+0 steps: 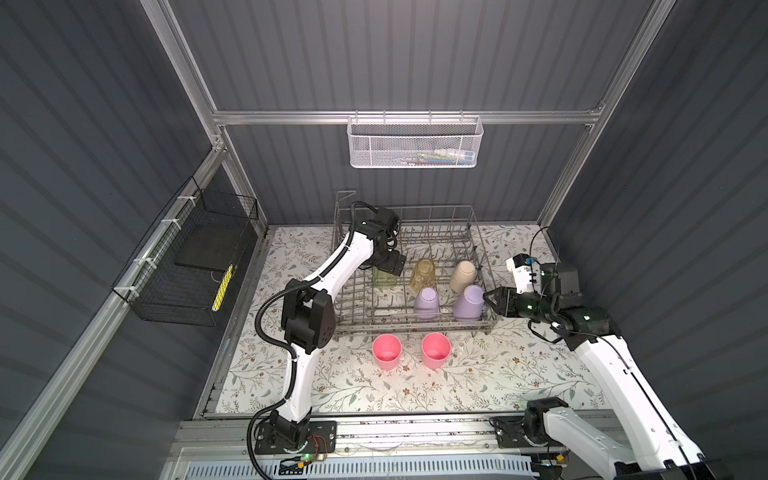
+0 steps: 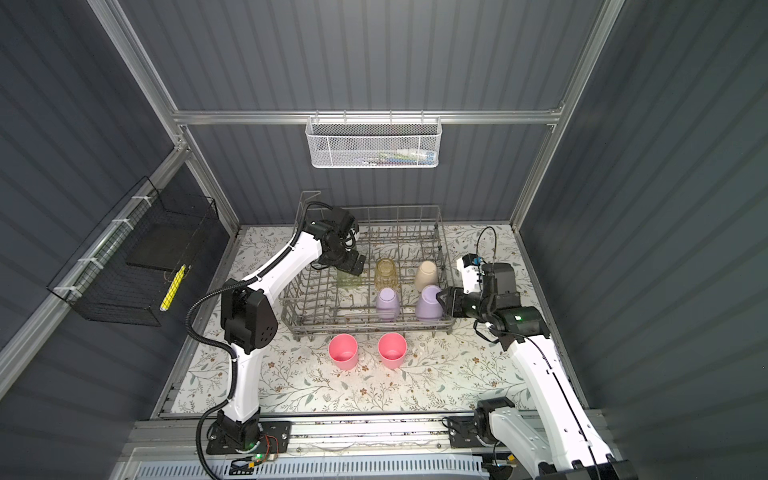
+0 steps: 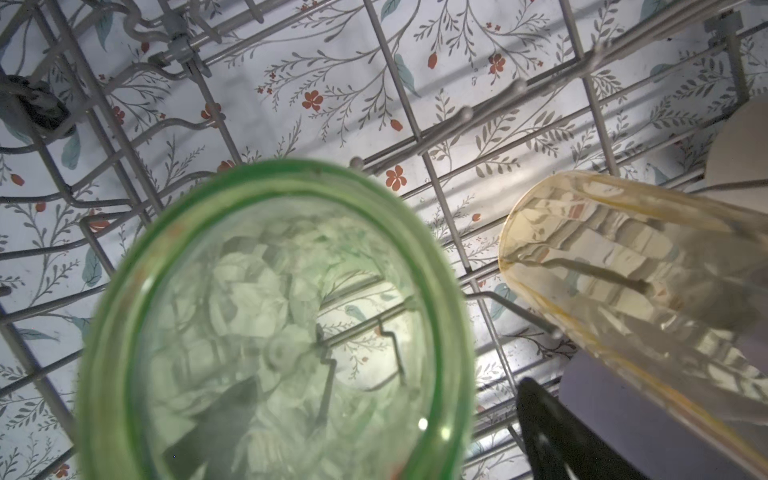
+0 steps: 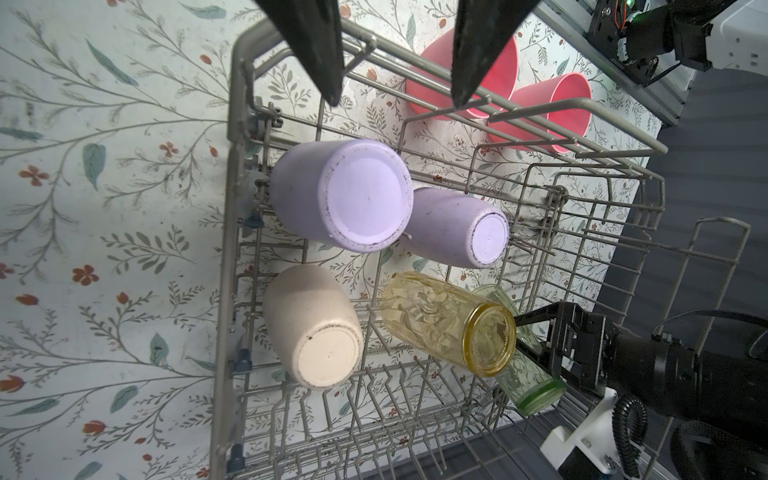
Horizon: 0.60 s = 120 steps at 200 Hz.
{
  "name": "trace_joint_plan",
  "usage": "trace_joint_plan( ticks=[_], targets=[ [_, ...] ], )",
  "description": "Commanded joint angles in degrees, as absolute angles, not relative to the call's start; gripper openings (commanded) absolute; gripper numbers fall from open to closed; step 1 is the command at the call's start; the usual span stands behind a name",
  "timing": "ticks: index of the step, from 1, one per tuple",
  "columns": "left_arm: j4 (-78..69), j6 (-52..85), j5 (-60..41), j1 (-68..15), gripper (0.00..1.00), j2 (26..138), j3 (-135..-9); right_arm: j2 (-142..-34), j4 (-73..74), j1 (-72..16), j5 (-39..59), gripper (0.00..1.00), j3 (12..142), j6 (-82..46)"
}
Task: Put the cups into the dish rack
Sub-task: 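Open the left gripper and raise it off the green cup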
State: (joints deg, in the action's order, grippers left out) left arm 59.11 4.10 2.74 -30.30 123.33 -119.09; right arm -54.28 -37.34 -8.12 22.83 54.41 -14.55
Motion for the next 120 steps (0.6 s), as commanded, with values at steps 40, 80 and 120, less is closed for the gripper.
trace_joint_plan(
  ticks=[40, 80, 120],
  targets=[
    [59.6, 4.5, 1.5, -30.5, 0.99, 119.0, -119.3, -54.2, -36.9, -7.9, 24.1, 0.44, 54.9, -14.7],
    [59.2, 5.0, 4.2, -30.6, 1.00, 116.4, -119.0, -54.0, -37.1, -7.8, 24.1, 0.45, 54.8, -14.8],
    [58.6, 5.7, 7.9, -30.4, 1.00, 112.3, -118.9, -52.9, -37.0, -7.8, 24.0, 0.44, 55.1, -14.7]
  ],
)
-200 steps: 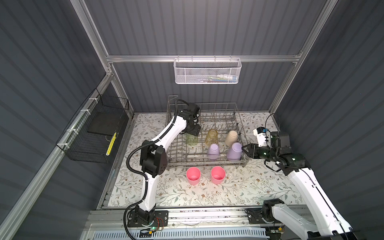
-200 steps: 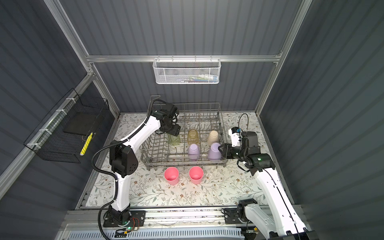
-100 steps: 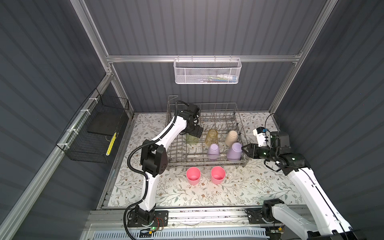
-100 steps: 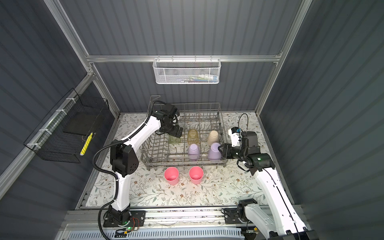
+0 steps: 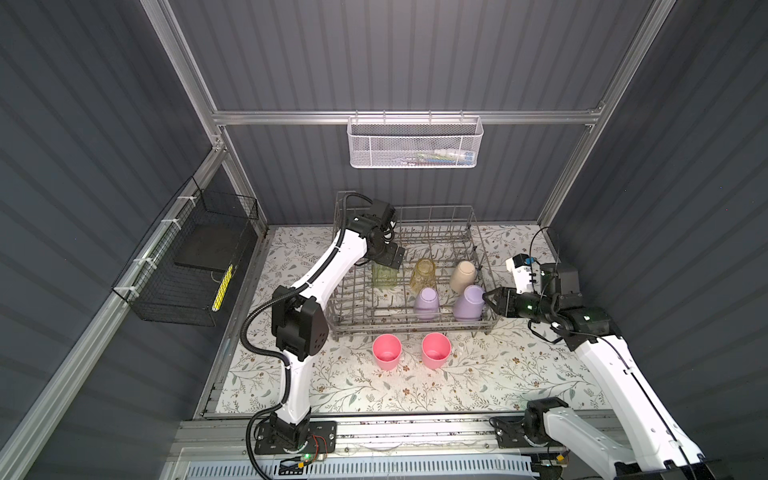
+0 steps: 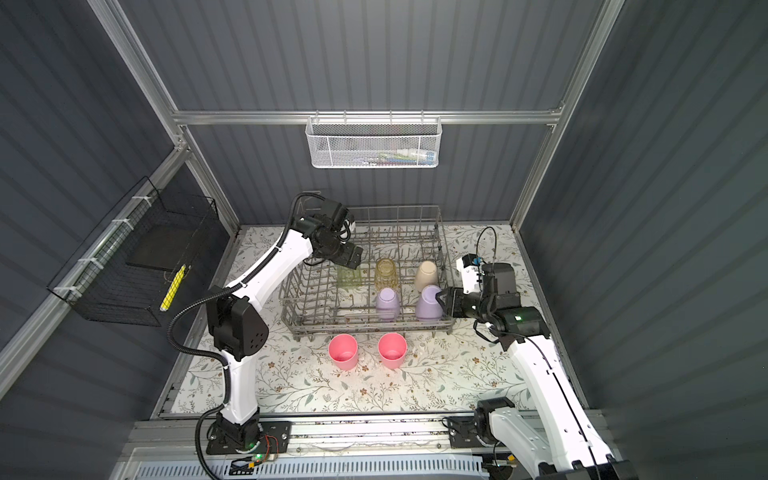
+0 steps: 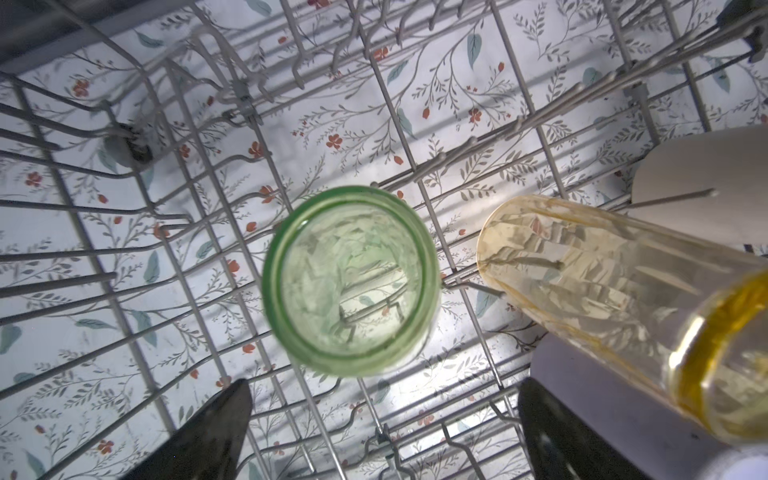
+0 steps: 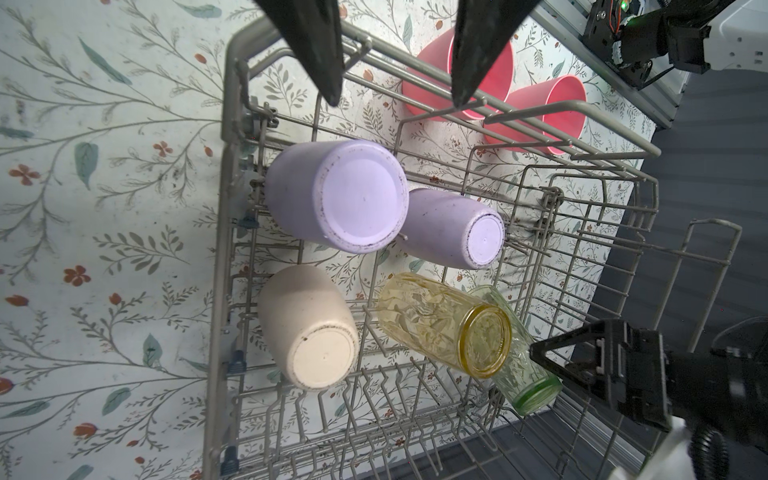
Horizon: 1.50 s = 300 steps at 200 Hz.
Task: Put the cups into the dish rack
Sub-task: 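Open the left gripper and raise it off the green cup, then withdraw the left gripper while the right gripper moves down over a pink cup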
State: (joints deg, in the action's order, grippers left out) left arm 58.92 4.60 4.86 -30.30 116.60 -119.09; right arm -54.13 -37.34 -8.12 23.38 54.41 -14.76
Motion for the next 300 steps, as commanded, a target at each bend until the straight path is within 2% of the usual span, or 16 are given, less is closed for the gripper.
trace_joint_plan(
  ticks=[1, 35, 59, 83, 120, 166, 180, 210, 300],
  targets=[
    [58.5, 5.7, 7.9, -30.5, 1.00, 112.1, -118.9, -52.9, -37.0, -7.8, 24.0, 0.44, 55.2, -14.7],
    [54.7, 7.1, 9.8, -30.6, 1.00, 105.3, -115.5, -48.6, -37.1, -8.8, 23.1, 0.44, 56.3, -13.9],
    [49.9, 8.6, 9.7, -30.6, 1.00, 98.8, -110.1, -46.6, -40.6, -13.7, 16.9, 0.44, 59.4, -12.5],
    [45.3, 9.7, 8.9, -30.6, 1.00, 92.5, -104.3, -46.2, -43.3, -24.9, 8.5, 0.44, 61.5, -11.0],
    [41.0, 10.8, 8.8, -30.5, 1.00, 85.5, -98.1, -49.0, -46.4, -43.5, 0.9, 0.47, 61.3, -10.9],
    [40.3, 11.1, 8.6, -30.5, 1.00, 81.6, -94.5, -56.3, -51.0, -63.7, -10.8, 0.48, 60.6, -12.6],
    [40.2, 10.9, 8.6, -30.5, 1.00, 81.1, -93.7, -58.8, -50.7, -67.3, -12.4, 0.49, 60.0, -12.7],
    [40.0, 11.0, 8.5, -30.5, 1.00, 80.3, -92.5, -63.7, -48.8, -71.1, -14.8, 0.49, 58.5, -12.2],
    [40.9, 10.8, 8.3, -30.5, 1.00, 77.5, -90.0, -72.9, -42.5, -71.8, -15.5, 0.49, 56.2, -8.6]
  ],
)
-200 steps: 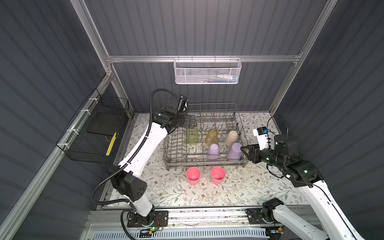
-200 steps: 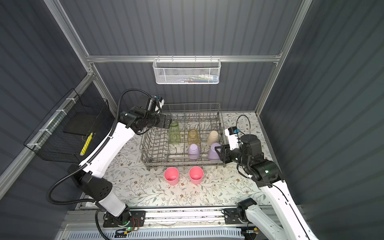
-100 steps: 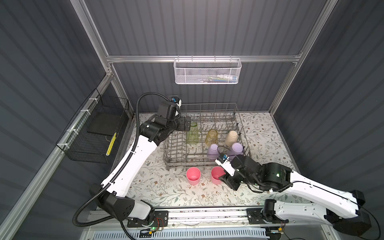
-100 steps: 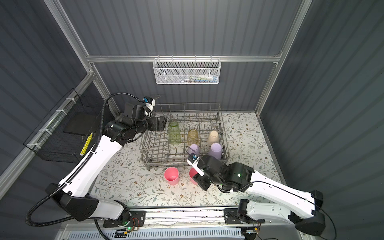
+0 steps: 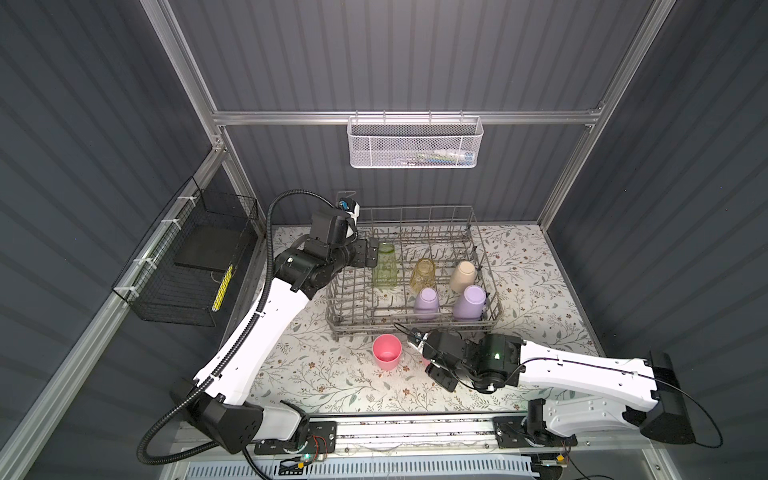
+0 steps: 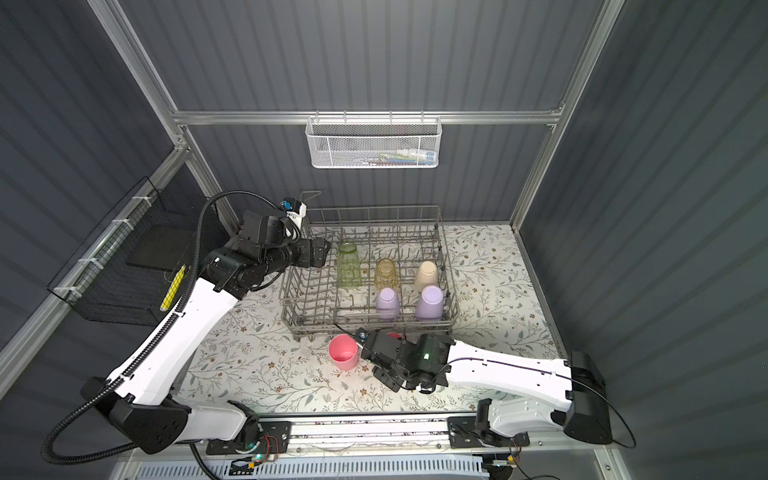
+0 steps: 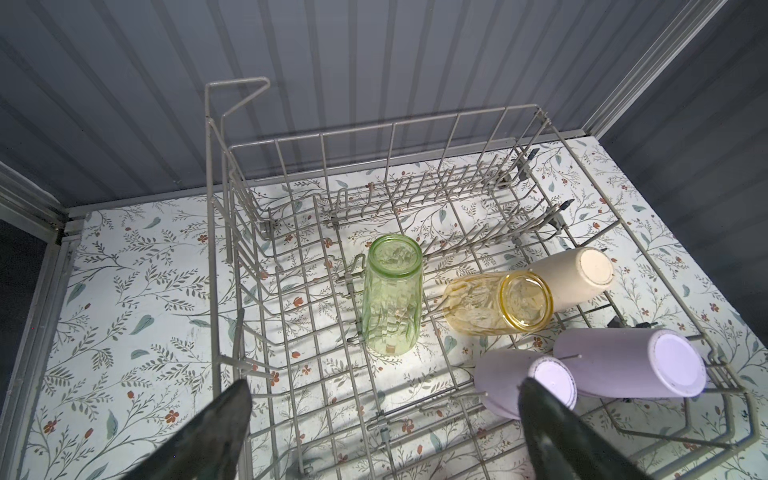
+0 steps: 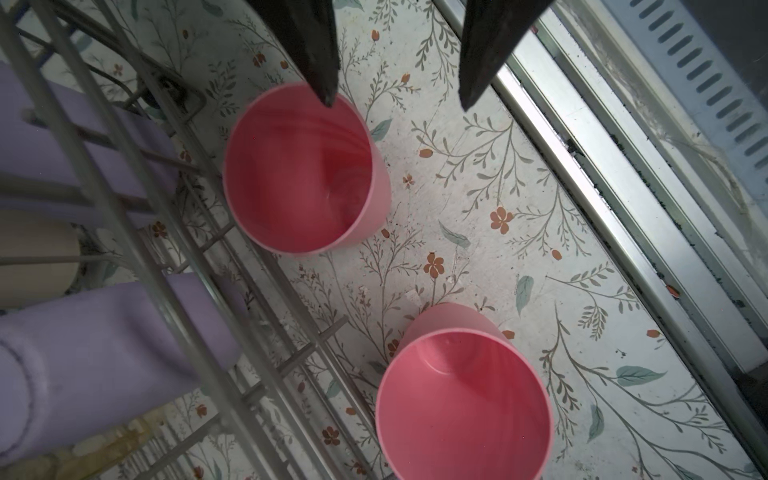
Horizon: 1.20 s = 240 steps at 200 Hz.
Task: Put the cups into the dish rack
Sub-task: 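Withdraw the left gripper while the right gripper moves down over a pink cup, then close the right gripper on the pink cup rim and lift it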
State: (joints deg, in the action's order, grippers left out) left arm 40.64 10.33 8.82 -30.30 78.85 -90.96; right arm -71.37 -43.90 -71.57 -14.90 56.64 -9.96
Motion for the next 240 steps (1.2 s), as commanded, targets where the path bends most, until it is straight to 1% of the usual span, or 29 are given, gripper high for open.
trace_joint_plan(
  ticks=[1, 76, 100, 119, 148, 176, 197, 217, 240],
  targets=[
    [40.9, 10.8, 8.2, -30.5, 1.00, 77.5, -90.0, -73.0, -42.5, -71.8, -15.5, 0.49, 56.2, -8.5],
    [40.6, 10.8, 7.9, -30.5, 1.00, 77.4, -89.5, -75.9, -41.0, -71.1, -16.3, 0.48, 53.8, -8.8],
    [40.4, 10.7, 7.7, -30.5, 1.00, 77.6, -89.3, -76.9, -40.2, -70.9, -16.1, 0.46, 53.3, -8.7],
    [40.5, 10.8, 7.6, -30.5, 1.00, 77.7, -89.3, -77.9, -39.6, -70.6, -16.0, 0.41, 52.7, -8.5],
    [40.7, 10.6, 7.7, -30.5, 1.00, 77.7, -89.3, -78.7, -39.2, -70.3, -15.4, 0.28, 52.6, -8.2],
    [40.7, 10.5, 7.9, -30.5, 1.00, 77.7, -89.3, -79.0, -40.1, -70.2, -14.4, 0.10, 53.2, -7.6],
    [40.9, 10.4, 7.7, -30.5, 1.00, 77.8, -89.2, -78.5, -41.6, -70.3, -13.9, 0.01, 53.8, -7.3],
    [41.0, 10.5, 7.4, -30.5, 1.00, 77.7, -89.3, -77.7, -44.5, -70.5, -13.5, 0.00, 55.4, -7.2],
    [41.0, 10.5, 7.0, -30.5, 1.00, 77.5, -89.6, -74.6, -47.8, -71.1, -10.6, 0.00, 58.0, -6.5]
  ],
)
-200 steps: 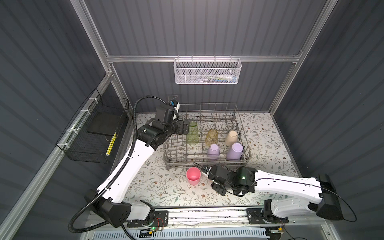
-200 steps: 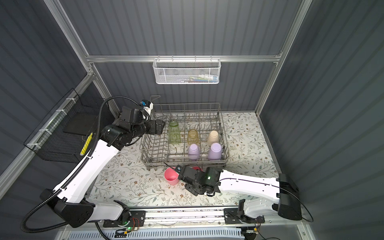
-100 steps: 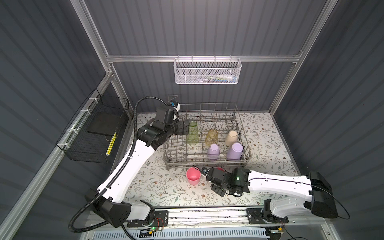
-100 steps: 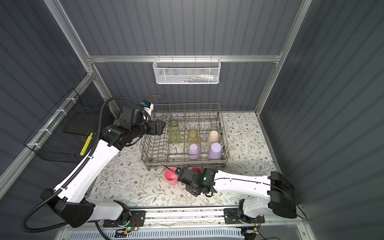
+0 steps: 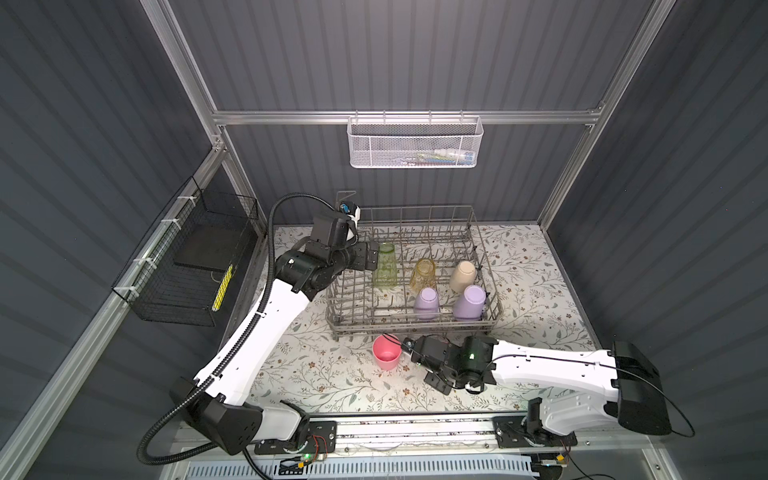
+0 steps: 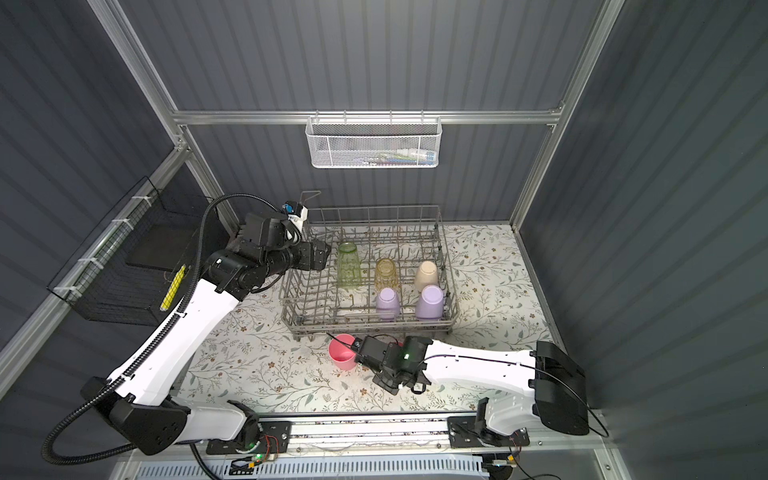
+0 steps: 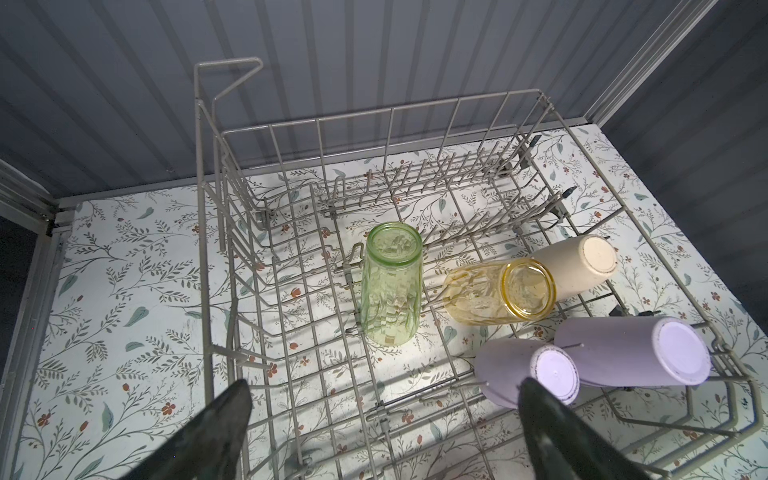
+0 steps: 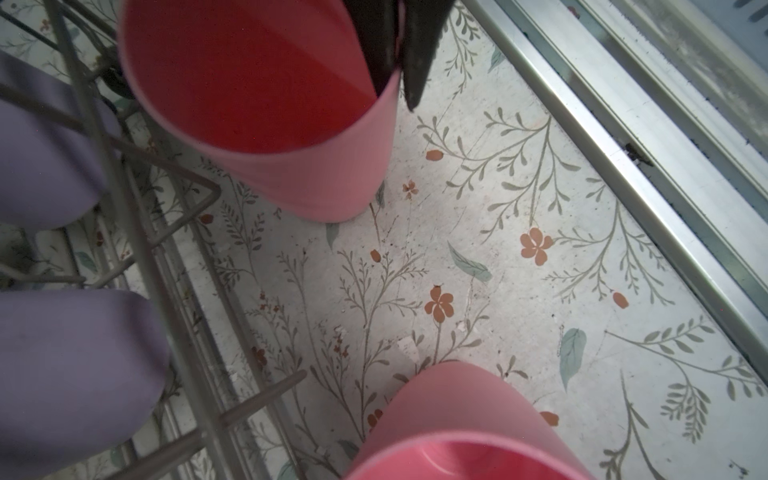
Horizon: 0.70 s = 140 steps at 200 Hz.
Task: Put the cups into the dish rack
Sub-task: 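Close the right gripper on the pink cup rim and lift it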
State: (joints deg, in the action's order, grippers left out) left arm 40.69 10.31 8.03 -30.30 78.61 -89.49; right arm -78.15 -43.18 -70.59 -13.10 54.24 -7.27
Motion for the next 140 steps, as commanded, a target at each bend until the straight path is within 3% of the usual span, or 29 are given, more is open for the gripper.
trace_joint_plan(
  ticks=[1, 42, 85, 140],
  targets=[
    [41.0, 10.5, 7.0, -30.4, 1.00, 77.5, -89.6, -74.4, -48.0, -71.2, -10.5, 0.00, 58.2, -6.5],
    [40.3, 10.8, 5.1, -30.4, 1.00, 77.1, -89.8, -69.3, -55.6, -71.3, -4.6, 0.00, 65.8, -5.9],
    [39.1, 11.7, 2.6, -30.4, 1.00, 77.4, -89.7, -57.8, -49.8, -69.7, 4.4, 0.00, 70.9, -3.2],
    [36.1, 13.1, -2.3, -30.4, 1.00, 76.7, -88.1, -46.9, -28.5, -50.8, 32.0, 0.00, 64.3, -9.9]
  ],
)
